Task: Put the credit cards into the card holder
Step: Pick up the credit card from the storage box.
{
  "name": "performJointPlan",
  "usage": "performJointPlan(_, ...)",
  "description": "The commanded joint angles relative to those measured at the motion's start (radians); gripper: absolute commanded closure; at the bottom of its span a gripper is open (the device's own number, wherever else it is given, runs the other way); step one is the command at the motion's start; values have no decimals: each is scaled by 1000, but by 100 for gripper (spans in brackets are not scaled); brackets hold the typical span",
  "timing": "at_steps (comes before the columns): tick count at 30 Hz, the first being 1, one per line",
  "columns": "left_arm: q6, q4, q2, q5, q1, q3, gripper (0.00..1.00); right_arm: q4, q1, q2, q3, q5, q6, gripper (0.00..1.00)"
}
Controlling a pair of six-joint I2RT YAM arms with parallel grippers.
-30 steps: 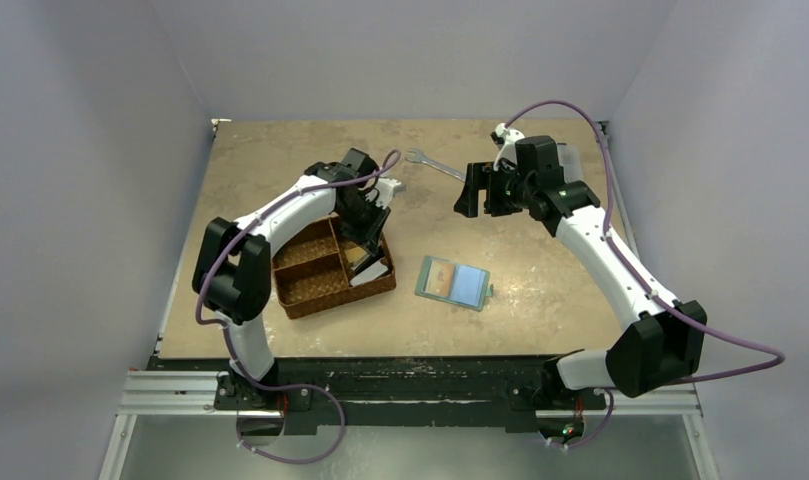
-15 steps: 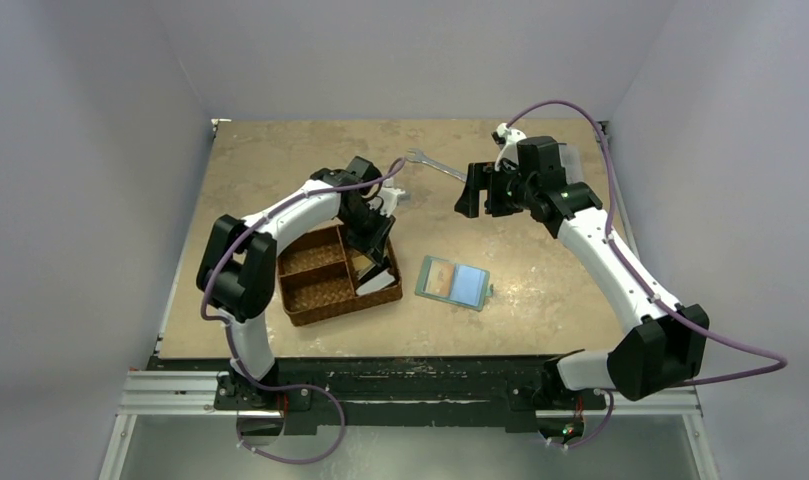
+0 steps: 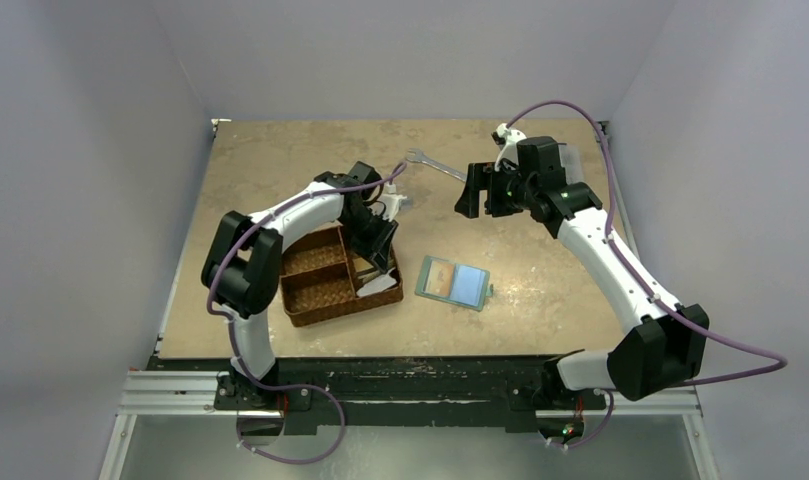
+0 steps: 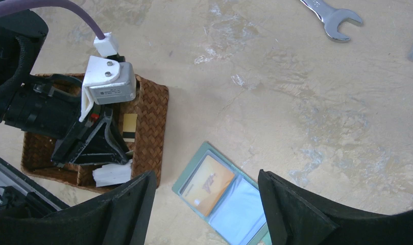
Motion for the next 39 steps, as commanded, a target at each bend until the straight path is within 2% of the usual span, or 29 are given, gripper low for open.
performJointPlan(1,11,-12,3,43,-5,3,89,19,2,-30,4,-2,-5,19)
performJointPlan(4,-1,-18,-11,5,-5,19,91,19,1,-29,5,-5,-5,19)
performJointPlan(9,-39,-48,-64,-133,-5,69,94,13,1,-32,-2,-22,5,19)
performJointPlan(16,-94,-72,-182,-184,-5,155,97,-33,3,-46,-5,-1,41,18)
performJointPlan(21,-170,7,-319,-251,-5,111,100,-3,3,-35,-39,-24,80,18)
performJointPlan(25,-376,254,-446,-291,-4,10,100,105,3,-81,-172,-116,121,17)
performJointPlan(28,-544,576,-511,-207,-4,-165,100,125,3,-100,-233,-218,115,18)
performJointPlan(30,-662,788,-522,-144,-4,-246,100,189,2,-139,-305,-344,153,18)
performJointPlan(32,-759,995,-511,-85,-5,-304,100,308,0,-193,-381,-444,205,17)
performJointPlan(35,-916,1299,-504,-19,-7,-414,100,530,-4,-237,-485,-556,378,17)
performJointPlan(37,-988,1445,-499,-16,-18,-453,100,714,-4,-242,-536,-624,483,21)
performJointPlan(39,-1035,1524,-491,-15,-36,-480,100,917,-5,-259,-622,-621,638,22)
